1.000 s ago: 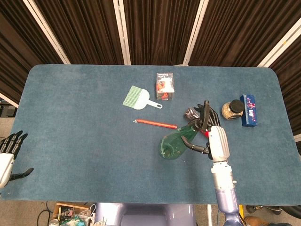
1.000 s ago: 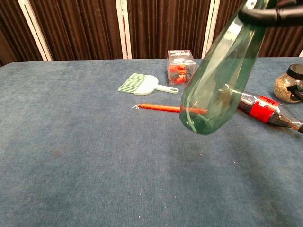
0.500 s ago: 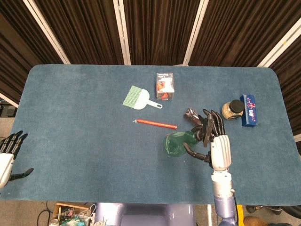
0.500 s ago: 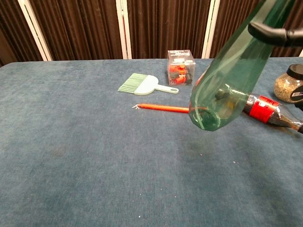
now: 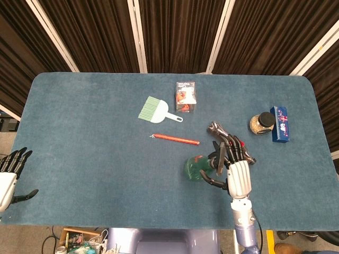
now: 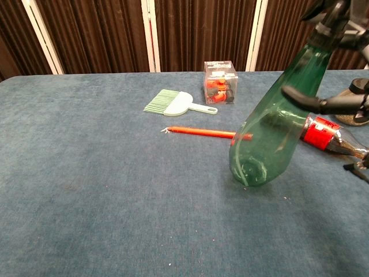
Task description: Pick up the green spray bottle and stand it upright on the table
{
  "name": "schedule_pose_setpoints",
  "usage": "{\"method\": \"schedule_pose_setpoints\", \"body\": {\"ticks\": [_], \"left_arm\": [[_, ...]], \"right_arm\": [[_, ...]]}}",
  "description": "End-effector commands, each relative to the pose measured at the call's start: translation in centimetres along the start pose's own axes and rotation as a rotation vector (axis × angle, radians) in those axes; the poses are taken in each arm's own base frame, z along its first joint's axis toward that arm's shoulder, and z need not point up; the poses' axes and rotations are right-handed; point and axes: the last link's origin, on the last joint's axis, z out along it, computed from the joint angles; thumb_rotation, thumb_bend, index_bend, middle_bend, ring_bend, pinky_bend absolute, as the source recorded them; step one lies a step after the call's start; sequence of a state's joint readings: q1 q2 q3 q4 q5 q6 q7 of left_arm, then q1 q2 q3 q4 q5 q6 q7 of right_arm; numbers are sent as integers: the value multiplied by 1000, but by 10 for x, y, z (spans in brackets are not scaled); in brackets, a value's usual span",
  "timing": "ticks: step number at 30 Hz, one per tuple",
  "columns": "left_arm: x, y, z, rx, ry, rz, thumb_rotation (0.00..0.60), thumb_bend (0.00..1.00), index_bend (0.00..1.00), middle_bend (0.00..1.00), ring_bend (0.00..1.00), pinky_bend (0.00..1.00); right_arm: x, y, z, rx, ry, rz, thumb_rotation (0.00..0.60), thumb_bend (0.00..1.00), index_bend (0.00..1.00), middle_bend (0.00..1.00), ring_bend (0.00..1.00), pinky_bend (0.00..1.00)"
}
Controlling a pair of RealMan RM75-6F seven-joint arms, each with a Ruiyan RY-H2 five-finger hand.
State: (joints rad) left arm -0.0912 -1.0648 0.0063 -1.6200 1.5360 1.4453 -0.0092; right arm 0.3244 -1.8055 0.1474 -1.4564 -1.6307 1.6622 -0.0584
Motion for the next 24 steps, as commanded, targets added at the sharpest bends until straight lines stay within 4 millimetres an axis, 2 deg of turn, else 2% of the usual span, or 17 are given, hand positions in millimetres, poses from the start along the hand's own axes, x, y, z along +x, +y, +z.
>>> {"method": "schedule_pose_setpoints", "body": {"ticks": [1,11,14,19,24], "left_arm": [[0,0,0,0,-1,1,600,45,0,0,7,97],[0,0,1,3,-3,1,600,46,0,0,7,97],[0,0,0,4,-2,0,600,45,0,0,7,97],[1,0,0,5,0,-3,600,46,0,0,7,97],[2,-1,0,5,4,-9,600,46,0,0,7,97]], "right_arm": [[-5,2,-1,-3,-14,-3,600,529,899,111,0,0],[-13,8,-11,-36,-67,-29,600,478,787,88,0,0],[-13,7,-11,-32,-72,-39,600,435,710,75,0,0],[-13,6,-13,-21,-86,-64,600,335,458,6,0,0],[-11,3,-14,-14,-116,-78,600,277,213,0,0,0]]}}
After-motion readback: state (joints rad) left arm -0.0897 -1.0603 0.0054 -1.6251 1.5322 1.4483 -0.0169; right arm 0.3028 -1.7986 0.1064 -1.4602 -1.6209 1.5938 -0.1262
